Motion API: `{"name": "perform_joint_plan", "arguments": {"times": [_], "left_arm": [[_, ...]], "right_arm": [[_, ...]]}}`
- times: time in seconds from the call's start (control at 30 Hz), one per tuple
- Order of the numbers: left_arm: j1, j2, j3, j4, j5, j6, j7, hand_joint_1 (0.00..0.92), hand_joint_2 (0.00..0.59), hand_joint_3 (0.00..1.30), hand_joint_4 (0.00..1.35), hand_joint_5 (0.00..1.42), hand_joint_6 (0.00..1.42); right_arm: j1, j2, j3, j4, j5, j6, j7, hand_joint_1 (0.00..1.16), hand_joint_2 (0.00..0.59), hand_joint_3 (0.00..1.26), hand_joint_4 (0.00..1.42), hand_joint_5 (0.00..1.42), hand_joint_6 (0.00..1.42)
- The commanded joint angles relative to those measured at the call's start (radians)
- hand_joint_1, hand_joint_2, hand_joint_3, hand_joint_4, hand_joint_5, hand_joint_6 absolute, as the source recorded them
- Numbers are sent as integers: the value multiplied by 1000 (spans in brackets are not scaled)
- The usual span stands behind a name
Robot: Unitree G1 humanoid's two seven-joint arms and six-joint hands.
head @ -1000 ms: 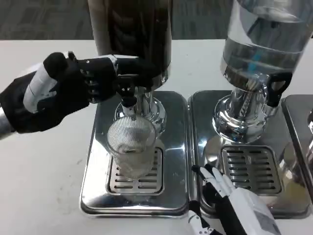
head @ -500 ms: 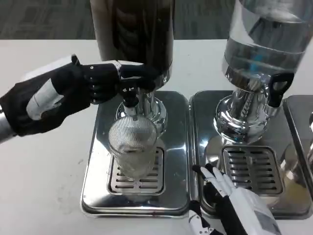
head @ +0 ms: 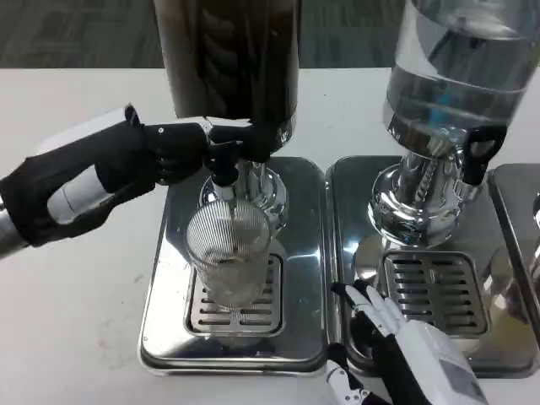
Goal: Grasp the cup under the faucet to collect the drink, then remove the cup.
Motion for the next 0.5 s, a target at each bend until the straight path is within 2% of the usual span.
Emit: {"name": "perform_joint_plan", "arguments": {"times": [0.03,0.17,0.27,0.5], "left_arm": [[22,9,-15,-21,24,-51,-3,0,27,237,78,125,15],[32,12,-17,-28,34,-74,9,0,27,237,77,124,18],[45,15,-21,-40,37,-84,15,0,27,234,76,124,20],[53,19,-27,-46,37,-82,25,0,27,229,76,124,22]], "right_arm": [[-11,-6,-8,9,16,11,15,382,562,86,0,0,95],[-20,-10,-11,10,21,9,17,388,558,86,0,0,95],[-27,-17,-20,16,44,-18,2,392,557,86,0,0,95],[-36,-29,-35,36,104,-120,-64,495,472,86,11,23,121]]}}
